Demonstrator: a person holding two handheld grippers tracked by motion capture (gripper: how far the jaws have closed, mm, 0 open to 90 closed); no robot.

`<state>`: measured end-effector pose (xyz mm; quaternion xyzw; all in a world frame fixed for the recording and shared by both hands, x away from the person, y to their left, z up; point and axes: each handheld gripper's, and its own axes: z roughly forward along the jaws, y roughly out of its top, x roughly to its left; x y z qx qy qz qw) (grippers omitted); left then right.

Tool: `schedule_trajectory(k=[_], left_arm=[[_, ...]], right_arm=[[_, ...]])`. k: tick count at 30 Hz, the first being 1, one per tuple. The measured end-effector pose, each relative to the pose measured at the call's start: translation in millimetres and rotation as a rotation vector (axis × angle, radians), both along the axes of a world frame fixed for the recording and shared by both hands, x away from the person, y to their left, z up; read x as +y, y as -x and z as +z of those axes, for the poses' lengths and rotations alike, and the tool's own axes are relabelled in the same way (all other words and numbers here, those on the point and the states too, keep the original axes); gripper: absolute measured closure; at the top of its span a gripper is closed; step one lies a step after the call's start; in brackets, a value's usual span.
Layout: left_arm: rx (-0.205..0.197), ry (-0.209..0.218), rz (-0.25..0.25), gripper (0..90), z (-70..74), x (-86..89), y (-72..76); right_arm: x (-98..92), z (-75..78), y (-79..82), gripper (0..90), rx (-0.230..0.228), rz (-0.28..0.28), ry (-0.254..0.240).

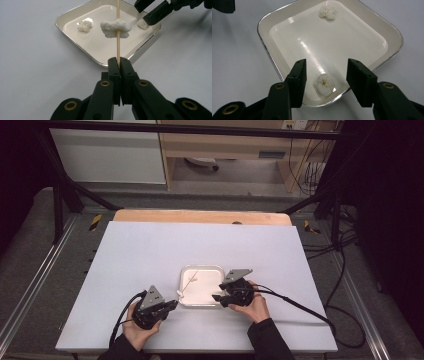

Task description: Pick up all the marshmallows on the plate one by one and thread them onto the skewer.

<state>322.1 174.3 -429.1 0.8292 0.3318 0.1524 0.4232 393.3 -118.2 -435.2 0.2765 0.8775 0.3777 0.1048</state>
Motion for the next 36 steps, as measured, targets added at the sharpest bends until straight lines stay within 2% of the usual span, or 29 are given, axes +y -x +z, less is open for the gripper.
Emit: schedule_trajectory(k=[5, 11, 14, 18, 27, 29, 36], left_arm=[[0.000, -0.007, 0.000, 88.6, -0.5, -0.1, -0.5], [0.004, -0.012, -0.001, 88.6, -1.2, -1.0, -0.7], [0.004, -0.012, -0.002, 88.6, -1.2, -1.4, -0.5], [0.004, -0.011, -0.002, 88.6, -1.0, -1.0, -0.6], [0.004, -0.011, -0.003, 88.6, -0.9, -1.0, -0.5], [0.003, -0.010, -0.004, 88.6, -0.9, -1.0, -0.6], [0.000, -0.007, -0.010, 88.6, -0.6, -1.4, 0.3]], right_arm=[[3.4, -6.4, 0.6, 59.4, 0.000, 0.032, 0.029], [4.9, -7.4, 0.5, 66.1, 0.002, 0.040, 0.048], [6.7, -7.3, -0.2, 67.2, 0.000, 0.051, 0.074], [7.8, -9.0, -0.9, 68.1, 0.013, 0.057, 0.072], [6.7, -8.0, -0.4, 73.2, 0.039, 0.031, 0.062], [6.0, -6.7, -0.2, 73.6, 0.036, 0.024, 0.047], [0.5, 10.2, 0.4, 73.9, 0.053, 0.028, -0.101]])
